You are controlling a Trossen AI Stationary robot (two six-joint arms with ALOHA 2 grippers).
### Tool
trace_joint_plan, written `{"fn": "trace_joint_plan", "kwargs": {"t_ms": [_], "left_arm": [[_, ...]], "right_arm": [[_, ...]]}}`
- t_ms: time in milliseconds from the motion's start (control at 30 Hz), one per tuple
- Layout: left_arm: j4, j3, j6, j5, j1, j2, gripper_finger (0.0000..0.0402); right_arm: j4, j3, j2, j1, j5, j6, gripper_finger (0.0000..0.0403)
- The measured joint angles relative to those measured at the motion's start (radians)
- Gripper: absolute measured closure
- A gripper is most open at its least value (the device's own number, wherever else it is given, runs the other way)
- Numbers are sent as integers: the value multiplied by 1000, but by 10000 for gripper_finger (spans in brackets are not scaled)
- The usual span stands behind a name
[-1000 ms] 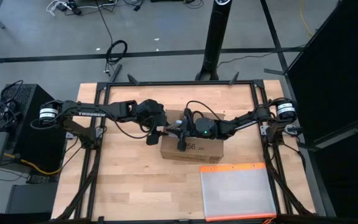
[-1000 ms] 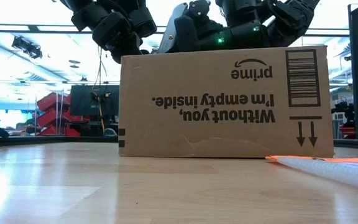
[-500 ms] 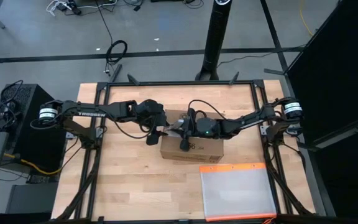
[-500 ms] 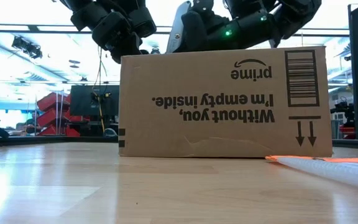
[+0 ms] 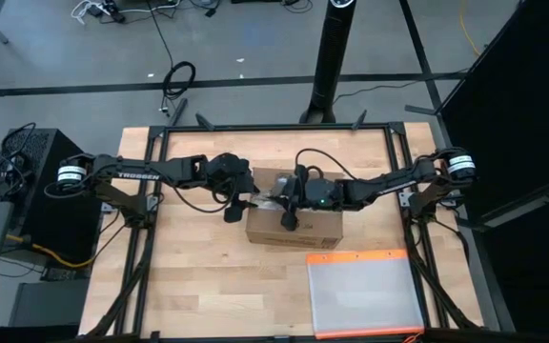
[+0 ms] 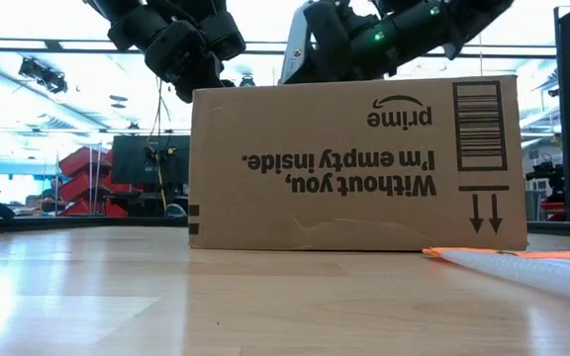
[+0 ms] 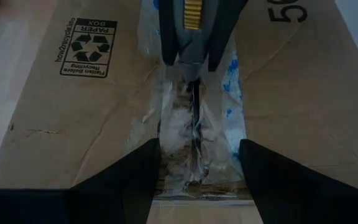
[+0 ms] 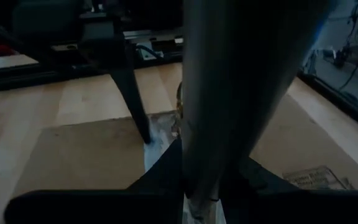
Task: Unpack boxes
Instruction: Open the cardboard box using the cutter
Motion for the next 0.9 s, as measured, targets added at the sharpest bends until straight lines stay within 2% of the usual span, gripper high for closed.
{"fn": "trace_joint_plan", "kwargs": {"t_ms": [533, 900], "left_arm": [[-3, 0, 6, -4, 0, 0, 188], [-4, 0, 7, -5, 0, 0, 188]], "right_arm": [[-185, 0, -73, 18, 14, 38, 360], [-380, 0, -145, 20, 38, 88, 360]]}}
